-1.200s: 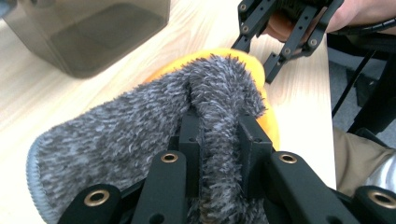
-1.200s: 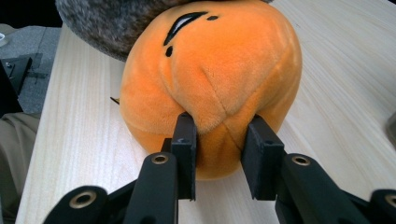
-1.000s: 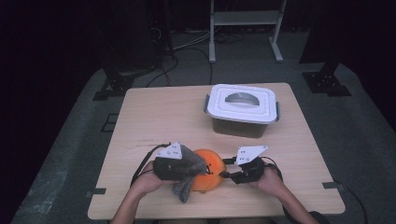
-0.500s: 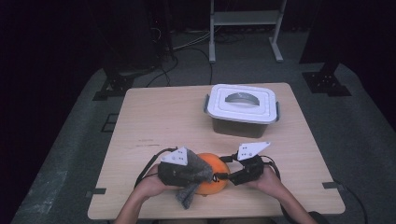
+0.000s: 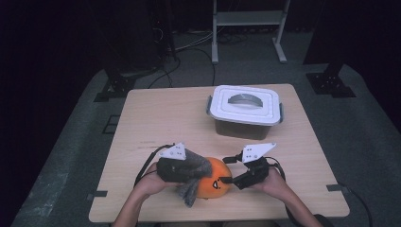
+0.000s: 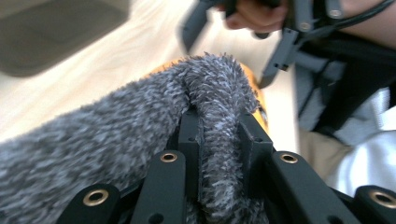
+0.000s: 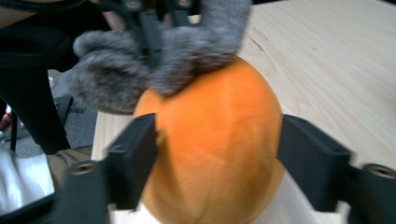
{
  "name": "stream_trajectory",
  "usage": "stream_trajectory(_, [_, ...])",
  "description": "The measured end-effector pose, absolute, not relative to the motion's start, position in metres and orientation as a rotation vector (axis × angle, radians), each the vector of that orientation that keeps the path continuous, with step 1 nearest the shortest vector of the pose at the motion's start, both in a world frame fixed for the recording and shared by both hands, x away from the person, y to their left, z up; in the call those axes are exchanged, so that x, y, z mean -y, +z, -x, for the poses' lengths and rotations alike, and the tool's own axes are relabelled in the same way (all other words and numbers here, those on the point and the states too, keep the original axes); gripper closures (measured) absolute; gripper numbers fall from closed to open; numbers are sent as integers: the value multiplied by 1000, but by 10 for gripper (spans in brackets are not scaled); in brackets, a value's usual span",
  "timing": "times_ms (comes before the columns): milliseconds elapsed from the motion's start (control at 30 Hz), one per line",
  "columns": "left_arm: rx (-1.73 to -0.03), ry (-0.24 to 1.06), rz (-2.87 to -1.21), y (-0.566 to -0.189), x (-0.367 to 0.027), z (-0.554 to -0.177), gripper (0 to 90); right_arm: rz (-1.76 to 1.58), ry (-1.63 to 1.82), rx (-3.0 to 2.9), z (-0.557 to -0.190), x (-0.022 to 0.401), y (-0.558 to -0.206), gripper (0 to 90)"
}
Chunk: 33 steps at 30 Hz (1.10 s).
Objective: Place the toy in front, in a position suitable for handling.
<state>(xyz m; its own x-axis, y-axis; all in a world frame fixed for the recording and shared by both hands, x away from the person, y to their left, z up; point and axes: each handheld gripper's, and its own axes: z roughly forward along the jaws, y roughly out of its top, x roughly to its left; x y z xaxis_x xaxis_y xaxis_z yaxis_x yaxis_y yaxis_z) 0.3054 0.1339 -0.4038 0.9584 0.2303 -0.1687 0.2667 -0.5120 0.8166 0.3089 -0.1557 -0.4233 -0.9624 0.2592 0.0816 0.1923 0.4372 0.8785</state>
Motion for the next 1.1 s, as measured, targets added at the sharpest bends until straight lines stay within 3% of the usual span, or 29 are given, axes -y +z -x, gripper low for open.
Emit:
stream_trajectory(167, [-291,-92,-2173,-405,-131,-296,741,-405,1540,-2681,-308,143,-433,221])
stream_trajectory(300, [-292,-74,-2150,-398,-135,-298,744,-347,1469,-2662,-304,142,-431,462])
stream_trajectory(400, [-310,-23,-2123,-382,-141,-303,746,-290,1427,-2635,-305,145,-424,533])
stream_trajectory(600, [-357,41,-2073,-361,-152,-316,745,-168,1390,-2582,-310,155,-411,541])
stream_trajectory(867, [-393,-77,-2082,-400,-141,-322,743,-179,1411,-2581,-311,161,-426,541])
stream_trajectory(1100, [-461,-51,-2097,-400,-168,-323,743,-171,1422,-2580,-311,163,-428,540])
